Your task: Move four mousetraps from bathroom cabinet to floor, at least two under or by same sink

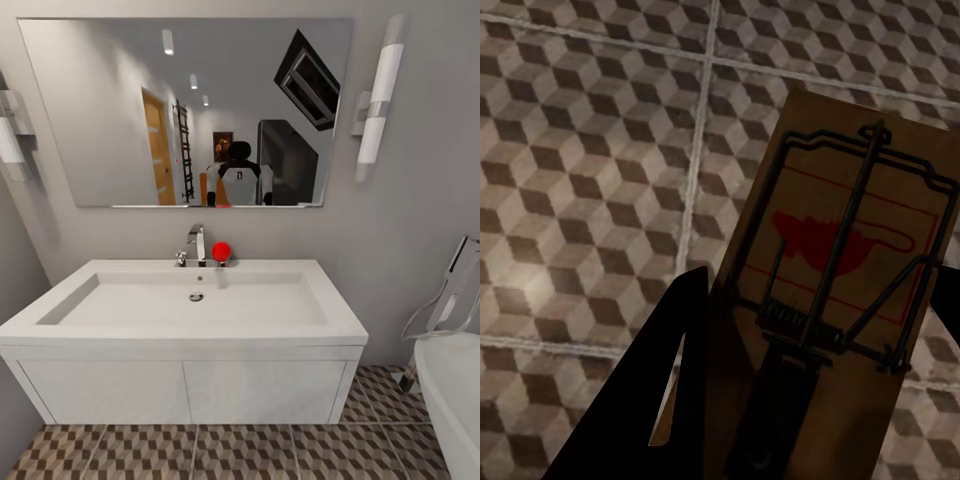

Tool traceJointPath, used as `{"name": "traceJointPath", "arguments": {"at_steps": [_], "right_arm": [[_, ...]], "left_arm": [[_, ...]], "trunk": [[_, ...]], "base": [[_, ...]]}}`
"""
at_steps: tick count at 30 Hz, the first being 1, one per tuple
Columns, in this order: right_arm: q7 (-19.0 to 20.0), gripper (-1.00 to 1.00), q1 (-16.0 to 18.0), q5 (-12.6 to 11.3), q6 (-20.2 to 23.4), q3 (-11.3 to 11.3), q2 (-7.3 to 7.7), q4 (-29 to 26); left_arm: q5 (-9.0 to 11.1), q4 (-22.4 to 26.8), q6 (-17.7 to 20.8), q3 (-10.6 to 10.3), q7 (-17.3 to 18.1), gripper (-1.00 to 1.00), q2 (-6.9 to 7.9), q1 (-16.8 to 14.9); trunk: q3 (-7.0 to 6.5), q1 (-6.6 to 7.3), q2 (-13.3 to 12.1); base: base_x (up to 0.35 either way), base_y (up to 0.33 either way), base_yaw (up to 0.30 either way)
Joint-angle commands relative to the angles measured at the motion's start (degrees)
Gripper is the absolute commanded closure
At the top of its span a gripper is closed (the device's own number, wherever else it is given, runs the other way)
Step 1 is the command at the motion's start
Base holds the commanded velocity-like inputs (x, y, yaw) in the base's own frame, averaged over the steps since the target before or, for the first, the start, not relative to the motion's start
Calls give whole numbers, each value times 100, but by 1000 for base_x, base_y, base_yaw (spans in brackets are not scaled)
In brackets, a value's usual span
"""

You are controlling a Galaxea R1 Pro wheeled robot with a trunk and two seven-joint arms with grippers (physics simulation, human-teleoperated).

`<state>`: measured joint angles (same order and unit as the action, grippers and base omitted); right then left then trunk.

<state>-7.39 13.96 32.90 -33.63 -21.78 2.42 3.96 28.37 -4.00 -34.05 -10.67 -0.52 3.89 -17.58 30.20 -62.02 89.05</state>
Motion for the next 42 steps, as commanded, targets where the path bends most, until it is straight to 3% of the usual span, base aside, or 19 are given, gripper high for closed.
{"name": "traceJointPath", "arguments": {"at_steps": [1,31,42], "right_arm": [[-26,100,10,49,-30,-28,4,26],[-8,100,10,69,-33,2,4,26],[-21,100,10,79,-38,4,4,26]], "left_arm": [[22,-21,-27,-49,-7,100,-2,-9],[20,-20,-28,-49,-8,100,-2,-9],[20,-21,-49,-46,-1,100,-2,-9]], "trunk": [[24,-22,45],[563,-681,1248],[563,-681,1248]], "base": [[0,0,0],[0,0,27],[0,0,0]]}}
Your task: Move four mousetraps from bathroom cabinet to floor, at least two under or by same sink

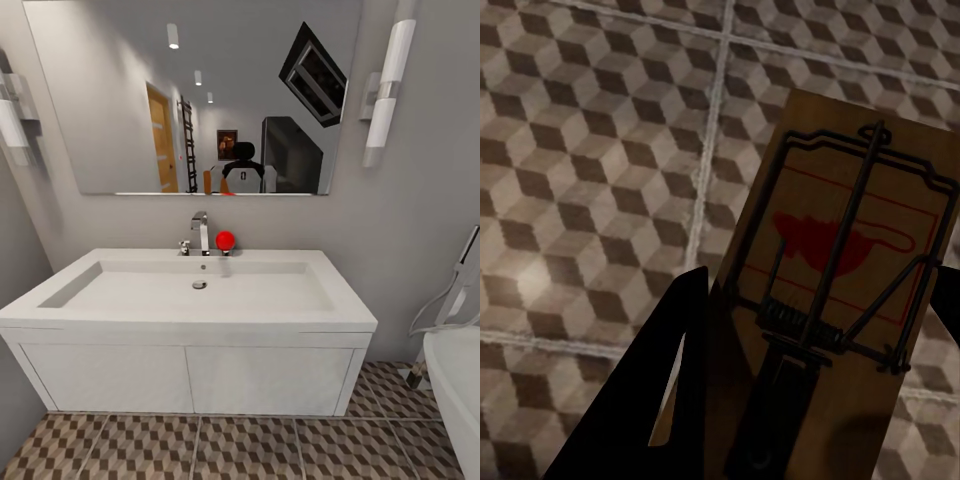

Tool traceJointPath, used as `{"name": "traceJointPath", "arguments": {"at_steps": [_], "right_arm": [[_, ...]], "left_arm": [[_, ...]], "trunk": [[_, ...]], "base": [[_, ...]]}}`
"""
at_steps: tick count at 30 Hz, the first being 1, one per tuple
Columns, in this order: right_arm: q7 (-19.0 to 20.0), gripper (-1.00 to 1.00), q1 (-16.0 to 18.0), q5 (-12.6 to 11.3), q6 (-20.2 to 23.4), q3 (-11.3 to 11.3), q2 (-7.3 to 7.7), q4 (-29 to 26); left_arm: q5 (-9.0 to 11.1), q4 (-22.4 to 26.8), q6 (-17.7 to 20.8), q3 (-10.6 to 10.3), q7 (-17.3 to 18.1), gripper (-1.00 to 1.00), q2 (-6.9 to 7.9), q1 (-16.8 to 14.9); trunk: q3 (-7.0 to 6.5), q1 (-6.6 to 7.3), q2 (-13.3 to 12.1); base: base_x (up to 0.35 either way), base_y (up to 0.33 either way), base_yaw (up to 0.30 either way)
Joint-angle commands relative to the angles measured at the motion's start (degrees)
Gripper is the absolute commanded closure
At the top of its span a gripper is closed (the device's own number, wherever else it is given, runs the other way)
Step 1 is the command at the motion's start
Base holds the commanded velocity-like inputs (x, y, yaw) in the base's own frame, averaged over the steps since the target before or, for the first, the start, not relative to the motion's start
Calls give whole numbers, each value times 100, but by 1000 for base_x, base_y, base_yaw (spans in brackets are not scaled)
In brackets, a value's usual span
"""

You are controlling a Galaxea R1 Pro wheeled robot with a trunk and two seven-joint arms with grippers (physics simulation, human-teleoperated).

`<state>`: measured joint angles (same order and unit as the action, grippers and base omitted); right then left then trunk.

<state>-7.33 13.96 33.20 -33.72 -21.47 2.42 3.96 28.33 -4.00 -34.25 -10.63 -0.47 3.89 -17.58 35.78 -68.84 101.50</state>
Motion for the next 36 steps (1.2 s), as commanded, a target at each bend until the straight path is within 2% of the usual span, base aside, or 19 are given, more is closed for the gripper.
{"name": "traceJointPath", "arguments": {"at_steps": [1,9,22,36], "right_arm": [[-35,100,10,51,-30,-23,4,26],[-32,100,10,42,-37,-32,4,26],[-17,100,10,37,-39,-42,4,26],[-15,100,10,37,-39,-44,4,26]], "left_arm": [[23,-19,-29,-50,-6,100,-2,-9],[23,-21,-29,-45,-6,100,-2,-9],[23,-21,2,-53,-10,100,-10,-9],[23,-20,-1,-53,-14,100,-11,-9]], "trunk": [[6,1,3],[6,1,3],[239,-285,524],[490,-592,1086]], "base": [[0,0,0],[0,0,0],[3,0,0],[124,35,0]]}}
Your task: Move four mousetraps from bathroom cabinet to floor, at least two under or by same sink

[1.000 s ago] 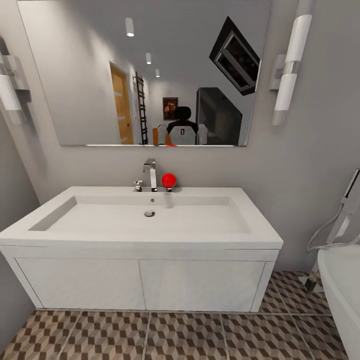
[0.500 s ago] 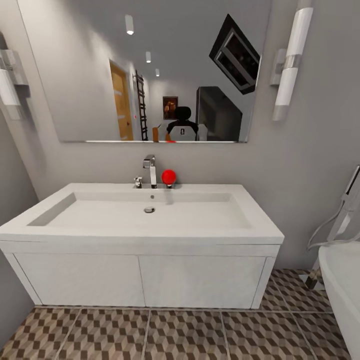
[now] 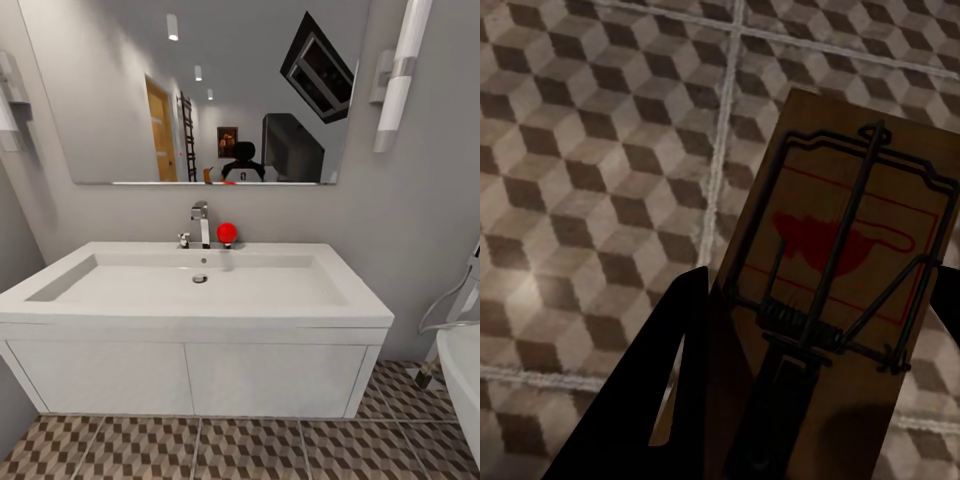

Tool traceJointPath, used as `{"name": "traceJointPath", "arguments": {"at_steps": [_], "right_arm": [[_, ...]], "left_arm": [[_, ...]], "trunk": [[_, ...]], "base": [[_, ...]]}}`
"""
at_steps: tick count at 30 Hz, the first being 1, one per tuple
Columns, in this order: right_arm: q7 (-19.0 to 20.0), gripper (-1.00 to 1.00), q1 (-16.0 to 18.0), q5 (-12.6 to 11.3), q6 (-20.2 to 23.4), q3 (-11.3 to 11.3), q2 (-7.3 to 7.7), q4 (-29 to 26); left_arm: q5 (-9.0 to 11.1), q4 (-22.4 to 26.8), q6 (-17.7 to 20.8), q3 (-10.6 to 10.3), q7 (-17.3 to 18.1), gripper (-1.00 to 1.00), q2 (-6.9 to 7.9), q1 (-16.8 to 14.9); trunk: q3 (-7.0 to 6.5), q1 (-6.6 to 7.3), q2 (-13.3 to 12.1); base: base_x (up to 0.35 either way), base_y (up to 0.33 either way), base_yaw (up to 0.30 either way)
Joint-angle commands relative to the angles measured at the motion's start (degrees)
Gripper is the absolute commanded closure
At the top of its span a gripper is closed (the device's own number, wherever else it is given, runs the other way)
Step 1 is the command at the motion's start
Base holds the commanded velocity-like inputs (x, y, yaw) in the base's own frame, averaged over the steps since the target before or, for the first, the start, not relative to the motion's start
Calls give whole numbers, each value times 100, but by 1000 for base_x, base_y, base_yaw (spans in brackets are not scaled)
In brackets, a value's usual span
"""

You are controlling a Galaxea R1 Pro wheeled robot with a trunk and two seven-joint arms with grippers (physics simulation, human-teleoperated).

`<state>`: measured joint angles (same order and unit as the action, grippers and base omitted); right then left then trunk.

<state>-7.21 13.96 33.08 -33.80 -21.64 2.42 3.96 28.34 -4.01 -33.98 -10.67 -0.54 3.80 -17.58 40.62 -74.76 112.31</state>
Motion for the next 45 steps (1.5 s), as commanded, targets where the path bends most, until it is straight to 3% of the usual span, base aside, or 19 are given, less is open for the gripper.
{"name": "traceJointPath", "arguments": {"at_steps": [1,39,45], "right_arm": [[-27,100,10,50,-30,-29,4,26],[-30,100,10,42,-30,-33,4,26],[-35,100,10,41,-30,-39,4,26]], "left_arm": [[22,-21,-29,-50,-7,100,-2,-9],[14,-21,-40,-50,-192,100,-29,-9],[14,-20,-39,-50,-192,100,-29,-9]], "trunk": [[24,-22,44],[706,-857,1568],[706,-857,1568]], "base": [[10,2,0],[79,0,0],[0,0,0]]}}
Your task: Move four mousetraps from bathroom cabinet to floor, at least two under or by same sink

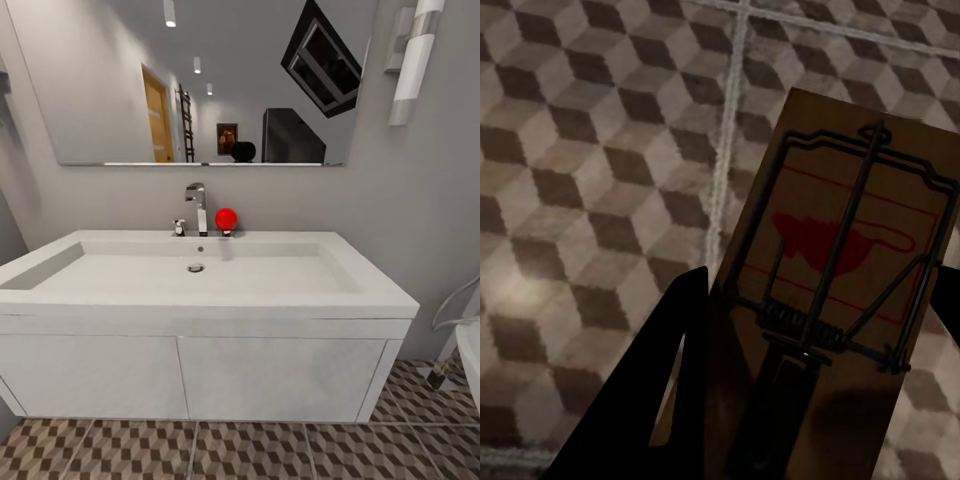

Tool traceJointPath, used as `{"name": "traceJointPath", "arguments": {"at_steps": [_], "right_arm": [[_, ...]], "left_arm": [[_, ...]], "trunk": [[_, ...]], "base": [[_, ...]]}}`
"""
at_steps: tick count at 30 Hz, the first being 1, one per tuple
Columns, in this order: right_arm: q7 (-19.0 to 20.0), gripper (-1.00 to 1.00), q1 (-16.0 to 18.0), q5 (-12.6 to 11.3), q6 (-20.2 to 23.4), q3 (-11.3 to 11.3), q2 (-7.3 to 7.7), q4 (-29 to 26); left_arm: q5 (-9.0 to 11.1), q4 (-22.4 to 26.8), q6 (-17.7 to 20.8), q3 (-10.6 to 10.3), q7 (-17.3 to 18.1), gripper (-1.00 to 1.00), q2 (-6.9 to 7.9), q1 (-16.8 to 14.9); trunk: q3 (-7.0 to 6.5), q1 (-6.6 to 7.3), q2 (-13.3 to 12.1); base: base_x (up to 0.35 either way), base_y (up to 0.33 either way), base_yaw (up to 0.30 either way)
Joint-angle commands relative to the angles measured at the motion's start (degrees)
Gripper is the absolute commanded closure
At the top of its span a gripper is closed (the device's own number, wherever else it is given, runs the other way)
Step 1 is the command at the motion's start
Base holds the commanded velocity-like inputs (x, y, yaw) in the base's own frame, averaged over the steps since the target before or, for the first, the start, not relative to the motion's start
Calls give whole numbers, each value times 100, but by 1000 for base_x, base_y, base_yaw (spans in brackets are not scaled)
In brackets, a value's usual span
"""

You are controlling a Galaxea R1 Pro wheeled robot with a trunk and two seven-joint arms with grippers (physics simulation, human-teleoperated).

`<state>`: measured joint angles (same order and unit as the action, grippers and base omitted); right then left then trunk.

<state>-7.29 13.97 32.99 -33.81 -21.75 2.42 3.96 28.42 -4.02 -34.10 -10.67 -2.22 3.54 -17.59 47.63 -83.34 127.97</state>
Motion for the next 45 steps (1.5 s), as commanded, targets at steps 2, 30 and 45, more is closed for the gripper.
{"name": "traceJointPath", "arguments": {"at_steps": [2,30,45], "right_arm": [[-26,100,10,50,-30,-24,4,26],[-27,100,10,34,-21,-39,4,26],[-20,100,288,41,671,-48,-46,-1014]], "left_arm": [[5,-20,-22,-49,-24,100,-2,-8],[5,-18,-31,-49,-33,100,-3,-8],[-24,1360,1460,-56,-298,100,94,-17]], "trunk": [[5,1,3],[131,-153,283],[400,-482,885]], "base": [[0,0,0],[54,20,0],[0,0,0]]}}
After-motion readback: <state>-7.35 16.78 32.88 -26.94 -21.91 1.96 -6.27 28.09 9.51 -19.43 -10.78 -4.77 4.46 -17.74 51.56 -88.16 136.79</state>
